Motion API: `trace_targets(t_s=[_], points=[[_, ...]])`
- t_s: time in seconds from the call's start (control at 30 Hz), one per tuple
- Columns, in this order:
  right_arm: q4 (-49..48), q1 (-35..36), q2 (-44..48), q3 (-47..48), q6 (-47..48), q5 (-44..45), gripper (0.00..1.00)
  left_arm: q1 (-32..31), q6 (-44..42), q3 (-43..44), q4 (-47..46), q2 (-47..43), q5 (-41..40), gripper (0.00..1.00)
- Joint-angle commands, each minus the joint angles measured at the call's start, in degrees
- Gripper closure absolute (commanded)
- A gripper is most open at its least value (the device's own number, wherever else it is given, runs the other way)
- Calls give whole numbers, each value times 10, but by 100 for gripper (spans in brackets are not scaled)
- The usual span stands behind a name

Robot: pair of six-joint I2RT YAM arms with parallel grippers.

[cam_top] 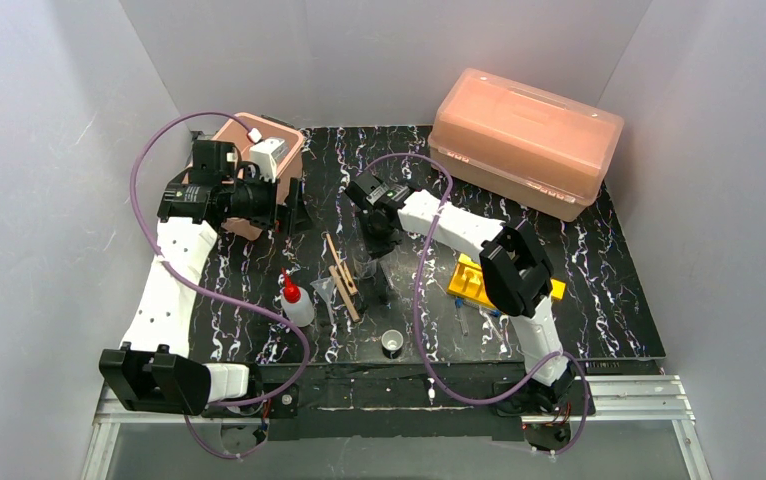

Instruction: Organize the chemistry lab equipment

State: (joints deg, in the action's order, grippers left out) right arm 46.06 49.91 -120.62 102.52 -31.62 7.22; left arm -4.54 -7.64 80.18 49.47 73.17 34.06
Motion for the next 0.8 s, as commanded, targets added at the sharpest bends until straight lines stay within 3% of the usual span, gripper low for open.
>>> trace_targets(t_s=[0.0, 0.1, 0.27, 0.43, 0.6, 0.77], points=[[-25, 5, -9, -4, -7, 25, 91, 9, -8, -6, 10, -24, 16, 1], [-24, 5, -3, -4, -4, 30, 72, 11, -9, -7, 10, -24, 14, 1], [-22, 5, 0, -2, 0, 31, 68, 13, -5, -3, 11, -25, 21, 1], [13, 5, 17, 38, 6, 42, 54, 14, -5, -4, 12, -28, 22, 1], [56, -19, 84, 87, 29, 53, 47, 15, -13, 3, 19, -26, 18, 1], [120, -59, 171, 52, 29, 68, 46, 18, -21, -1, 22, -33, 19, 1]])
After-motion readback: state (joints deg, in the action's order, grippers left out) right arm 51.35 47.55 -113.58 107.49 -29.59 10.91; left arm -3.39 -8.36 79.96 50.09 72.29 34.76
